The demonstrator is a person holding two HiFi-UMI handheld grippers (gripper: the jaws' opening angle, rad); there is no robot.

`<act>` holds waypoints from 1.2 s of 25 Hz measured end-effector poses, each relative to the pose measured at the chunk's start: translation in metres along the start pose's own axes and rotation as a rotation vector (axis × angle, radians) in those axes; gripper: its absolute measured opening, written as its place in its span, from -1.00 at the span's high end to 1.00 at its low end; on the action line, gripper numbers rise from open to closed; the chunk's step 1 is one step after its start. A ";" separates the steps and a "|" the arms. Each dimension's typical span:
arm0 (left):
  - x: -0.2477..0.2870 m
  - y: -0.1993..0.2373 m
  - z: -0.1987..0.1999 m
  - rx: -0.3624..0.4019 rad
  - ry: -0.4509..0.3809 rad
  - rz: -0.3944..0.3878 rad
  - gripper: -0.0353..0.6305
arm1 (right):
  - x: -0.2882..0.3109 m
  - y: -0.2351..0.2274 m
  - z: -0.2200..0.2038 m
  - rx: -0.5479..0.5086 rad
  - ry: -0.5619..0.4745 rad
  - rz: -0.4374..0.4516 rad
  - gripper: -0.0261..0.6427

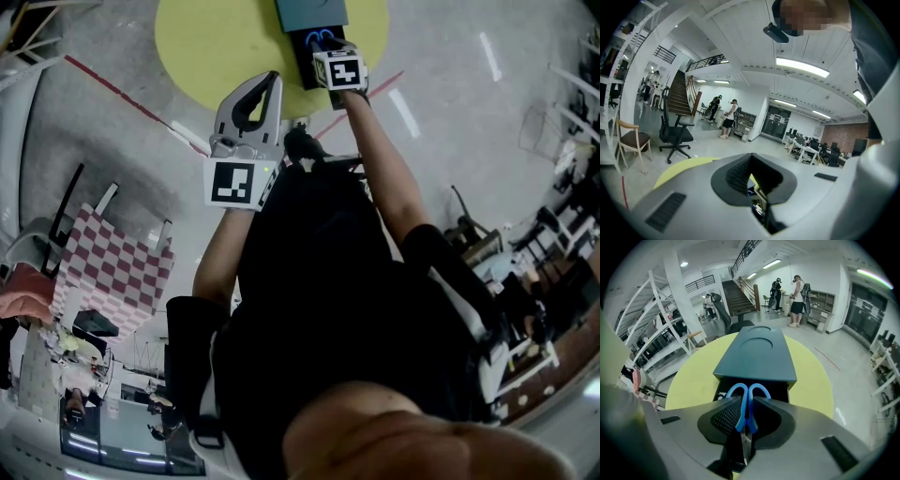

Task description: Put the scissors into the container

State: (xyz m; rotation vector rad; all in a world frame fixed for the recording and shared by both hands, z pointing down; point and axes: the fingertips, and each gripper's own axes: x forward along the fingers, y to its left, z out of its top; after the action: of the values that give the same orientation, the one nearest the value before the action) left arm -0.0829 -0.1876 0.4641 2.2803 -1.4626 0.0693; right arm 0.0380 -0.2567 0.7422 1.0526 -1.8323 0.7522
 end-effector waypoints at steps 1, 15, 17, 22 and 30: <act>0.000 0.000 0.000 -0.002 0.000 0.001 0.90 | 0.002 -0.003 0.000 -0.007 0.012 -0.012 0.68; 0.005 0.009 0.002 -0.005 0.013 0.007 0.90 | 0.025 0.007 -0.006 0.015 0.149 0.018 0.68; 0.005 0.011 0.001 -0.005 0.016 0.007 0.90 | 0.029 0.015 -0.010 0.039 0.171 0.054 0.68; 0.006 0.014 0.000 -0.009 0.019 0.009 0.90 | 0.034 -0.011 -0.007 -0.017 0.165 -0.048 0.68; 0.006 0.012 -0.003 -0.010 0.025 0.009 0.90 | 0.035 -0.005 -0.008 -0.005 0.161 -0.024 0.68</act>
State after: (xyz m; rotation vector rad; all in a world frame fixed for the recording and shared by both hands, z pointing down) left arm -0.0905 -0.1961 0.4722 2.2569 -1.4570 0.0927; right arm 0.0362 -0.2653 0.7771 0.9800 -1.6812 0.7945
